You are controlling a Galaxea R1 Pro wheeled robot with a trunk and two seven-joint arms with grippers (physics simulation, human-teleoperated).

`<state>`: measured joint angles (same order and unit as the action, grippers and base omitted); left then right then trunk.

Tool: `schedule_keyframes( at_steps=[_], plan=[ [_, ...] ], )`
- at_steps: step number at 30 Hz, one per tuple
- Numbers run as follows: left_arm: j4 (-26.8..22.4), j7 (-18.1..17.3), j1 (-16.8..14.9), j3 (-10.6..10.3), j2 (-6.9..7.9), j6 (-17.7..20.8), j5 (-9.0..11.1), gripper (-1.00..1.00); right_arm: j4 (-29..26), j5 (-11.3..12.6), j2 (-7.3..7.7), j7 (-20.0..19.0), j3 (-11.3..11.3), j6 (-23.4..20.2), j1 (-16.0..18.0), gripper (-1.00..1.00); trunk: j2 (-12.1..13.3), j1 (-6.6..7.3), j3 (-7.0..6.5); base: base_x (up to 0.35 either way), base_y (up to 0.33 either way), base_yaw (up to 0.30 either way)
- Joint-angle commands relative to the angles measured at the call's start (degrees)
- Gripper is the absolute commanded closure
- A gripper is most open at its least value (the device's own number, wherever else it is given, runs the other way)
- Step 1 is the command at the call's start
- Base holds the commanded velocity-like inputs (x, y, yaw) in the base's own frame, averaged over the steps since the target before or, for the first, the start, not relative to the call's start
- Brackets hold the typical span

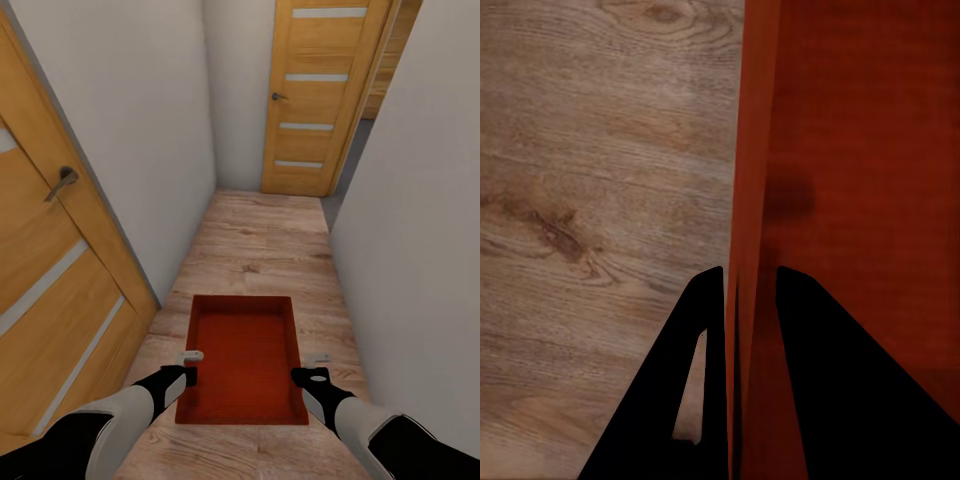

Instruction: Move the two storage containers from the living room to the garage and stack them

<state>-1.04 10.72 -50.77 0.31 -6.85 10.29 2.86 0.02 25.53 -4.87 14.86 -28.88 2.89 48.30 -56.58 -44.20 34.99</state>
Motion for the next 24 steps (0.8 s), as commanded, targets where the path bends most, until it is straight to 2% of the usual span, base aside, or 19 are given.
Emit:
schedule_keyframes(
  at_steps=[1, 24],
  plan=[
    [-0.11, 0.36, -0.01, -0.75, -0.01, 0.33, 0.04, 1.00, 0.07, 0.66, -0.01, 0.25, -0.43, 0.27, 0.04, 1.00, -0.03, -0.03, 0.04, 0.322, 0.000, 0.000],
    [-0.11, 0.36, -0.02, -0.75, -0.01, 0.26, 0.04, 1.00, 0.07, 0.66, 0.03, 0.17, -0.39, 0.28, 0.04, 1.00, -0.03, -0.03, 0.04, 0.322, 0.000, 0.000]
  ],
)
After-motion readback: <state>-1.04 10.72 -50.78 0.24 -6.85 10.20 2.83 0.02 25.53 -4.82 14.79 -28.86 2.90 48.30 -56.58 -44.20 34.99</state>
